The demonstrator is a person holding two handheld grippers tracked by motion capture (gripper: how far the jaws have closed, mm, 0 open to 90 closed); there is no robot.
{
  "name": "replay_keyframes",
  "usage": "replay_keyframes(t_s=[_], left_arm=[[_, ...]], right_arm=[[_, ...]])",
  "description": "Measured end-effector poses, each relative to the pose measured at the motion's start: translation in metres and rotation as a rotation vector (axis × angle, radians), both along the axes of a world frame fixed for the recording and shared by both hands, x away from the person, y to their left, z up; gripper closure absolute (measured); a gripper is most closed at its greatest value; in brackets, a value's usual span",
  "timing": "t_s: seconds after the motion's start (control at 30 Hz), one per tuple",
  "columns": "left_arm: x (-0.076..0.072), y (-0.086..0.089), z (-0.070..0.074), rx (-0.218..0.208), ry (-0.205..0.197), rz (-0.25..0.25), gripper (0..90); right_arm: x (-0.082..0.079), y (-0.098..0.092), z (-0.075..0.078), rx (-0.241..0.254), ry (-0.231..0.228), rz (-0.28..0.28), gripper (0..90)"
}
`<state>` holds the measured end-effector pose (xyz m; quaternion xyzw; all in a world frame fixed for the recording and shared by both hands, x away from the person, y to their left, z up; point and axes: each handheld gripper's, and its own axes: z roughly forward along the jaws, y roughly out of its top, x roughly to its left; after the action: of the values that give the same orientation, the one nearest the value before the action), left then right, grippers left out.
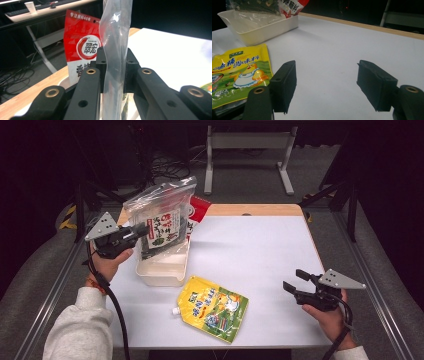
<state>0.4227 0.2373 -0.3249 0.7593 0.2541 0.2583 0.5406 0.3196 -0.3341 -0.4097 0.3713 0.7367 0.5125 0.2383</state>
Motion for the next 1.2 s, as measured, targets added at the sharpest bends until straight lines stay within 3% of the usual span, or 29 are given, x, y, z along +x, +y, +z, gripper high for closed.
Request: replay_keyframes(t_s=[0.13,0.5,0.6,0.8,0.87,0.93,0.97,1.1,1.2], left_arm=[[0.003,-0.007,-0.005,0.040,0.002,-0.008,79.6],[0.010,0.000,-0.030,-0.043,0.008,-0.033,79.4],[0.008,-0.001,-0.032,-0.043,0.004,-0.038,79.4],[0.009,-0.016,-0.033,0.062,0.003,-0.024,75.9],[0.009,-0.018,-0.037,0.077,0.014,-0.007,74.7],[0.008,-0.014,-0.041,0.057,0.021,0.005,74.3],[0.007,-0.011,-0.044,0.070,0.046,0.034,72.3],[0.002,-0.007,-0.057,0.202,0.058,0.056,67.0],[-0.005,-0.002,-0.065,0.233,0.061,0.054,66.3]], right_arm=[[0.001,0.001,-0.002,-0.007,0.009,0.007,31.2],[0.003,0.005,-0.005,-0.018,0.025,0.024,30.3],[0.003,0.007,-0.006,-0.025,0.029,0.032,30.4],[0.003,0.011,-0.008,-0.037,0.042,0.045,29.9],[0.003,0.011,-0.009,-0.039,0.043,0.052,29.8],[0.002,0.011,-0.010,-0.037,0.047,0.055,29.6],[0.002,0.011,-0.010,-0.038,0.049,0.055,29.5],[0.004,0.011,-0.011,-0.040,0.065,0.060,28.9],[0.004,0.012,-0.013,-0.044,0.074,0.071,28.7]])
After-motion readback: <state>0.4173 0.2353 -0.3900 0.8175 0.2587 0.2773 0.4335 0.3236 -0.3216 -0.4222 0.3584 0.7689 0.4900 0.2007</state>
